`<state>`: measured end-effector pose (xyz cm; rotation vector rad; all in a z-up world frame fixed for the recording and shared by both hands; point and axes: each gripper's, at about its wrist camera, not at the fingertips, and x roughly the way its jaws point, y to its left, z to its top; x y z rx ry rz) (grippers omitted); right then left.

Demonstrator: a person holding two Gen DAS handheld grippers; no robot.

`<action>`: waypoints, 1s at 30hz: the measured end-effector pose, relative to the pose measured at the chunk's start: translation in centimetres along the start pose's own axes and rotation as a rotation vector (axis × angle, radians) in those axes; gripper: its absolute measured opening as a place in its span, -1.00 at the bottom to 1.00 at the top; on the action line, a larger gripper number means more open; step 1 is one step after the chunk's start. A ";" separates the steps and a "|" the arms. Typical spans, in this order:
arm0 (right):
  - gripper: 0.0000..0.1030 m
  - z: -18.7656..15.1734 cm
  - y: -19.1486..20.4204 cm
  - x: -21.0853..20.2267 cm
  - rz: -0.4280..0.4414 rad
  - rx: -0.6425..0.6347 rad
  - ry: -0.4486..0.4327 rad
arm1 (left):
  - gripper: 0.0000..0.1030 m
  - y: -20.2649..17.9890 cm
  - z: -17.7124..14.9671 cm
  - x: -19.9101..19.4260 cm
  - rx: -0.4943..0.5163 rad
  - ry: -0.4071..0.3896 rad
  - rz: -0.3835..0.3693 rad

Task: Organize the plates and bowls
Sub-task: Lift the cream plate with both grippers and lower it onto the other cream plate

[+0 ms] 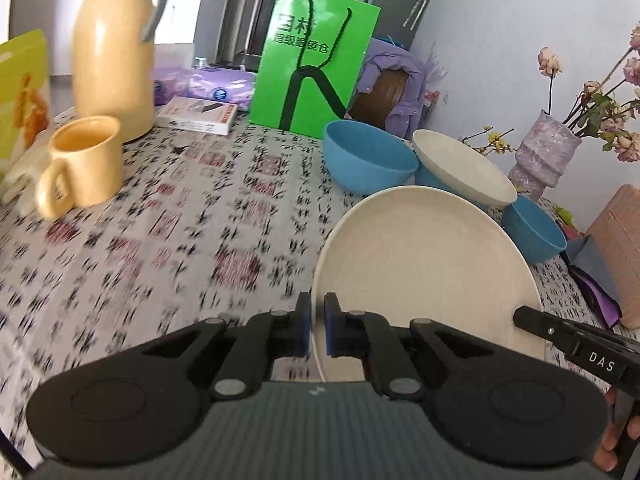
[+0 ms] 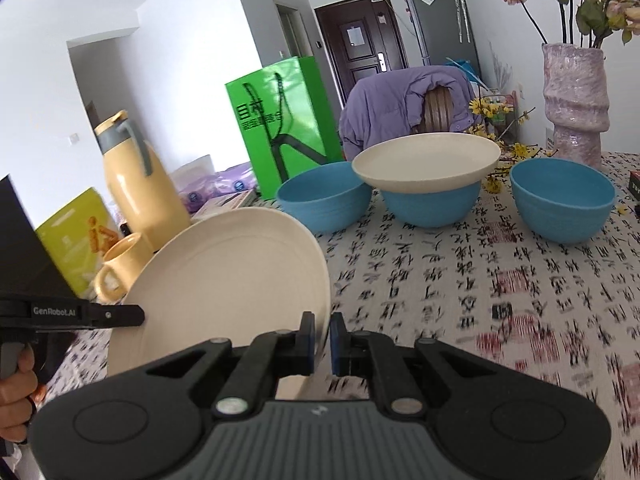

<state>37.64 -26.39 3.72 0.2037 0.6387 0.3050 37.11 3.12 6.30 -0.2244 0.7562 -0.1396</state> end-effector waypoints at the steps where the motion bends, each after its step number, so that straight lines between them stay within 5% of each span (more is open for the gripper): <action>1: -0.85 -0.4 0.3 -0.6 0.004 -0.004 -0.001 | -0.86 0.1 -0.6 -0.8 -0.003 -0.005 0.003; 17: -0.85 -6.9 5.5 -5.7 0.071 -0.040 0.030 | -0.86 4.0 -8.4 -8.2 -0.106 -0.017 0.041; 30: -0.83 -9.5 8.5 -5.2 0.070 -0.076 0.068 | -0.85 6.8 -10.6 -8.8 -0.150 -0.001 0.076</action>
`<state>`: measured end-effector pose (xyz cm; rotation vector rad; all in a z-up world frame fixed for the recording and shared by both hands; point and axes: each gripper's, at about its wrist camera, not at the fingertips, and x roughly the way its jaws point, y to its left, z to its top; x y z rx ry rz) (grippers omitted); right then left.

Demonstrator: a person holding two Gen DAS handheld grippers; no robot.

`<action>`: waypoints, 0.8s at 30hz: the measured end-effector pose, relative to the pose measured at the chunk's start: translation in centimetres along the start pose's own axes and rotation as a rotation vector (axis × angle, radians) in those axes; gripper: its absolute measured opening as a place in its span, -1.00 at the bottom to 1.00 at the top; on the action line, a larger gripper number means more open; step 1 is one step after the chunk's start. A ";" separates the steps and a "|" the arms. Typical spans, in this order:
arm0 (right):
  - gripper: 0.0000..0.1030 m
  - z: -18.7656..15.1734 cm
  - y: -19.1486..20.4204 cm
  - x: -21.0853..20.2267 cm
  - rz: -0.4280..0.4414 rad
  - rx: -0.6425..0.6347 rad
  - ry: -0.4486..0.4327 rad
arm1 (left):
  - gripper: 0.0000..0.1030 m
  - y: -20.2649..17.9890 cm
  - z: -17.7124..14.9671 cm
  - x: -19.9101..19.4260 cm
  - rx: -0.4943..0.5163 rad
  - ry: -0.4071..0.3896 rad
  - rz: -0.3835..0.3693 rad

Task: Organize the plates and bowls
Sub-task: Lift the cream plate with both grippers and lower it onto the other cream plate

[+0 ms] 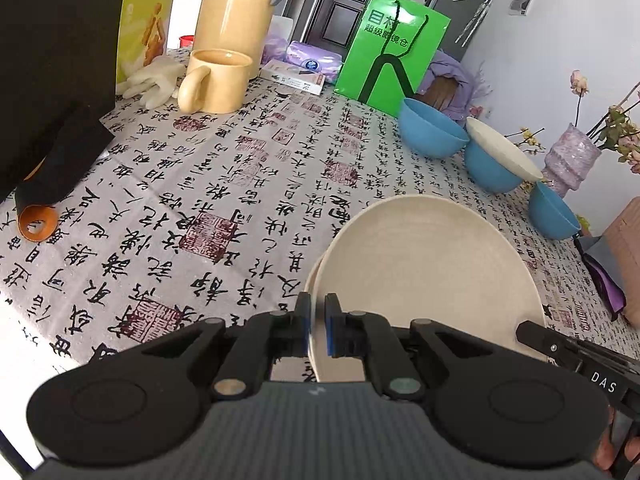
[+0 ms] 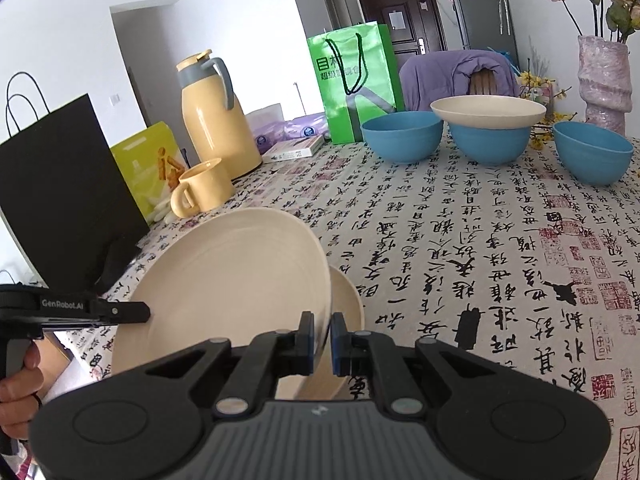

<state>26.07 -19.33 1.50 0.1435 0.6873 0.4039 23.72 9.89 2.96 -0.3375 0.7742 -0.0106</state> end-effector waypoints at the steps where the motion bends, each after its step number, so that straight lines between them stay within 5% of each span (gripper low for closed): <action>1: -0.83 0.0 0.1 0.2 -0.004 -0.003 0.002 | -0.85 0.1 0.0 0.3 -0.001 0.004 0.002; 24: -0.61 -0.2 1.1 2.2 -0.118 -0.131 -0.002 | -0.86 0.3 0.9 3.0 0.013 0.017 0.015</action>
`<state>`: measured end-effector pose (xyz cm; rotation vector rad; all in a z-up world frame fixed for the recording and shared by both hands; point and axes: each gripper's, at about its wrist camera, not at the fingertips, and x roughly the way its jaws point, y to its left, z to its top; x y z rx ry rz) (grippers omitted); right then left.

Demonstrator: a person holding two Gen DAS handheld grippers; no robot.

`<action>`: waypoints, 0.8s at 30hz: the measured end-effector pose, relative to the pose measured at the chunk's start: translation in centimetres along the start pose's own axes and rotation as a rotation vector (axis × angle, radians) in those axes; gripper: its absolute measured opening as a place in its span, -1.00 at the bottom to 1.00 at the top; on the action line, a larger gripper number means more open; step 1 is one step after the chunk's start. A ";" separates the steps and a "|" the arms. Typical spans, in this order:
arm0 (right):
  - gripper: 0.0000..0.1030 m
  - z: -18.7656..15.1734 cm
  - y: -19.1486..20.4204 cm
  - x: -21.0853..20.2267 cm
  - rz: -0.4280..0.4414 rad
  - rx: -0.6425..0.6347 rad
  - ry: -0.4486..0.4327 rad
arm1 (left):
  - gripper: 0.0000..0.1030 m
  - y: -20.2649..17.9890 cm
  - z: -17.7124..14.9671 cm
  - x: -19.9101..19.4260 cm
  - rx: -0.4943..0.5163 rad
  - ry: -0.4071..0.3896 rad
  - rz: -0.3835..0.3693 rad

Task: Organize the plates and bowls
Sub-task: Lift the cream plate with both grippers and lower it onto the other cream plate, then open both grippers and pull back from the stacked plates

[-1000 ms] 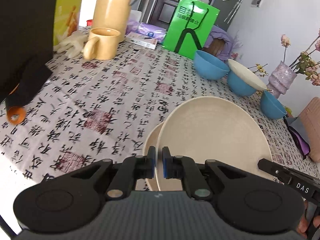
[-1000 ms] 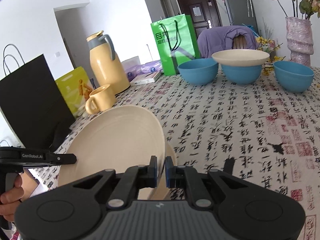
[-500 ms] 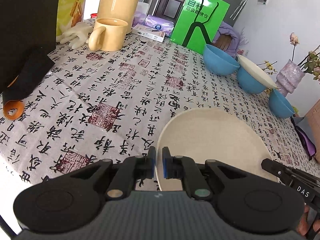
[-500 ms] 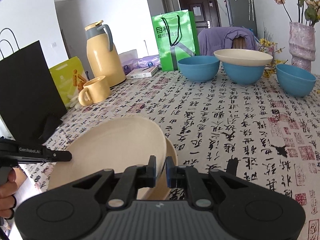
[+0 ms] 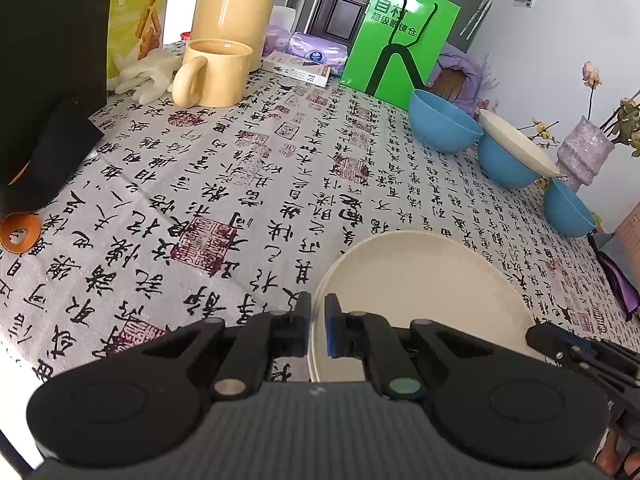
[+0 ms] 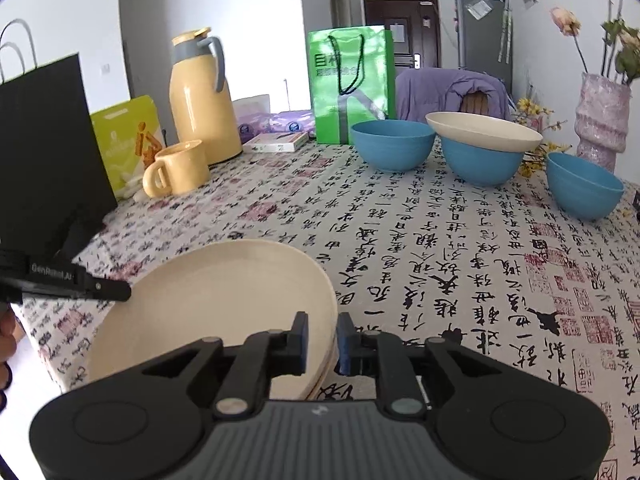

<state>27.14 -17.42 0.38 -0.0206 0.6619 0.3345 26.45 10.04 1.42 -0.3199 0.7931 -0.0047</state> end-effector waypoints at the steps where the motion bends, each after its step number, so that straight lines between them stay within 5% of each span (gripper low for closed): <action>1: -0.58 0.0 0.2 0.0 -0.001 -0.007 0.001 | -0.86 0.0 0.0 0.0 0.000 0.001 -0.002; 10: -0.31 0.2 0.3 -1.2 0.014 -0.023 -0.038 | -0.79 -0.9 -0.5 -2.1 0.049 -0.049 0.007; 14: -0.18 0.2 -0.1 -3.0 0.015 -0.020 -0.078 | -0.22 -2.6 -1.8 -4.5 0.119 -0.127 0.025; 17: 0.00 -0.2 -0.6 -4.9 0.010 -0.020 -0.122 | -0.13 -4.1 -3.4 -6.3 0.182 -0.190 0.030; 24: 0.45 -3.1 -1.9 -10.0 -0.065 0.003 -0.230 | 0.63 -8.4 -9.1 -9.6 0.341 -0.347 0.007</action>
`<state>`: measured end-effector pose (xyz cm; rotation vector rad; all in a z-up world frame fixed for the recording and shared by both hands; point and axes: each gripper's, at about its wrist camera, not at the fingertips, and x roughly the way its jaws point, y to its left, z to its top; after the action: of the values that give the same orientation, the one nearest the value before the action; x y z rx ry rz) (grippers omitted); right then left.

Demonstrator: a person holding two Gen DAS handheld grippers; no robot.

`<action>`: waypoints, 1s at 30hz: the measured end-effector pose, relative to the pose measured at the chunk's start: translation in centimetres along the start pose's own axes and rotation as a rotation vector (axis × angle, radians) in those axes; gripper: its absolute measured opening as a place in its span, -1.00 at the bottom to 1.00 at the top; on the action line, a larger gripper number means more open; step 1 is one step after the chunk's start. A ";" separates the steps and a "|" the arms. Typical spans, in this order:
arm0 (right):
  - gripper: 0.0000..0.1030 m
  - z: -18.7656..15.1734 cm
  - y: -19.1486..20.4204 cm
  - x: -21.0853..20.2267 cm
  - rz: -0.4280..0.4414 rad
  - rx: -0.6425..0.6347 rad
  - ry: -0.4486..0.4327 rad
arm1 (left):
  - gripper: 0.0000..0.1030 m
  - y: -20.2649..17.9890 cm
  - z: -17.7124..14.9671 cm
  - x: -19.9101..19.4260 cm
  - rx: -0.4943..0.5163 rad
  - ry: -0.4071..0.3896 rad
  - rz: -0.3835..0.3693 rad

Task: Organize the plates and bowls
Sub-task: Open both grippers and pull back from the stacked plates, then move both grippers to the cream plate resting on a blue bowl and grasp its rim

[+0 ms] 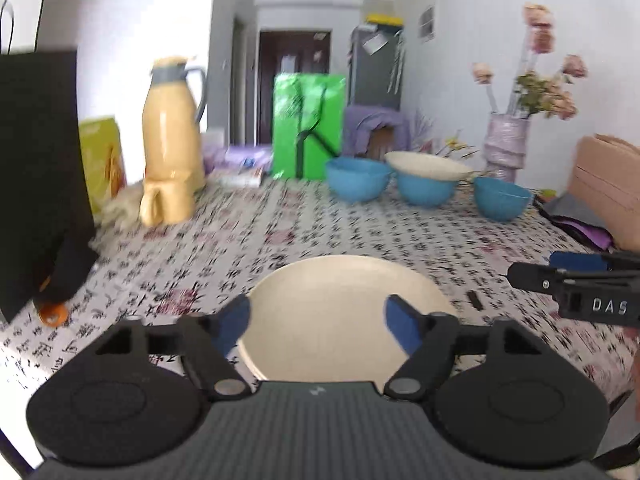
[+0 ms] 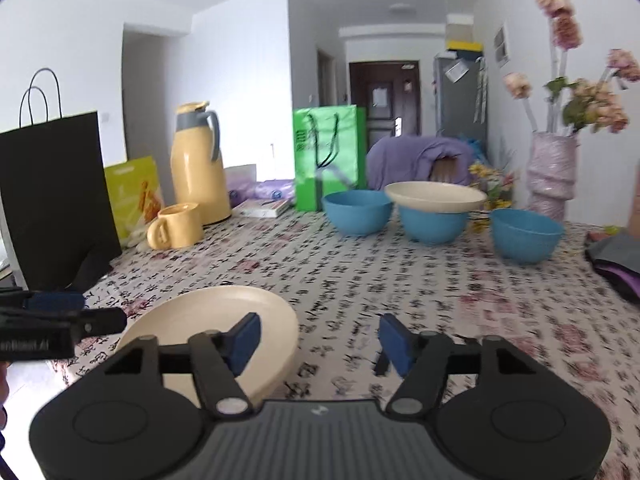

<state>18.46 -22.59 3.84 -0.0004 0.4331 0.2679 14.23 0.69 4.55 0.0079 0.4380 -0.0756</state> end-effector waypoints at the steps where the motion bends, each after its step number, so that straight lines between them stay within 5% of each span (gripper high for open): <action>1: 0.51 -0.5 -0.2 -0.8 -0.011 0.003 -0.012 | 0.66 -0.6 -0.4 -0.5 0.015 -0.008 -0.003; 8: 0.69 -4.4 -2.4 -5.5 -0.081 0.031 -0.028 | 1.00 -4.7 -2.8 -3.1 0.067 -0.040 -0.050; 18: 0.69 -6.5 -5.4 -7.2 -0.127 0.119 -0.023 | 1.00 -7.0 -2.3 -2.0 0.056 -0.011 -0.101; 30: 0.69 -4.1 -8.3 -3.8 -0.127 0.167 -0.015 | 1.00 -8.4 2.4 2.9 0.043 0.018 -0.115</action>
<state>15.58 -31.76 1.21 0.1367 0.4372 0.1062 17.22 -7.90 5.62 0.0256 0.4550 -0.1980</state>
